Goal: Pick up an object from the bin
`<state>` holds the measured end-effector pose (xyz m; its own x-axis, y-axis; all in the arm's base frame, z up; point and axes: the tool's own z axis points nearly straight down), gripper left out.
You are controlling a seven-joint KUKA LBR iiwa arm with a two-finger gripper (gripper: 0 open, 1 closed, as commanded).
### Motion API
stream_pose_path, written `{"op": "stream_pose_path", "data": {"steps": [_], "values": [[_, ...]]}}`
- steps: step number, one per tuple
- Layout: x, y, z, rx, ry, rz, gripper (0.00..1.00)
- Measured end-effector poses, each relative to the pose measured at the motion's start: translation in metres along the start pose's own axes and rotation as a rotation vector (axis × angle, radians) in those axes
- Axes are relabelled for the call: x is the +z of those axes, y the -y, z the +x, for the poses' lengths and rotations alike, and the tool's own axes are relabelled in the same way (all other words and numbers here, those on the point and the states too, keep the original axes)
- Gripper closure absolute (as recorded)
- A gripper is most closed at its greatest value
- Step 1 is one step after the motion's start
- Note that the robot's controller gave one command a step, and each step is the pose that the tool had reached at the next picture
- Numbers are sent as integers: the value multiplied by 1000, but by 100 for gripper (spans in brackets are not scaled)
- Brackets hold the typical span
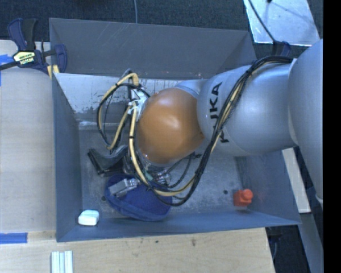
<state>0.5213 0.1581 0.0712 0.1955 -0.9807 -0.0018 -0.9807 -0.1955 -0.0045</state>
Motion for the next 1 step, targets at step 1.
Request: {"op": "stream_pose_path", "data": {"steps": [1], "values": [[-3,2,-3,-5,1,4,100]]}}
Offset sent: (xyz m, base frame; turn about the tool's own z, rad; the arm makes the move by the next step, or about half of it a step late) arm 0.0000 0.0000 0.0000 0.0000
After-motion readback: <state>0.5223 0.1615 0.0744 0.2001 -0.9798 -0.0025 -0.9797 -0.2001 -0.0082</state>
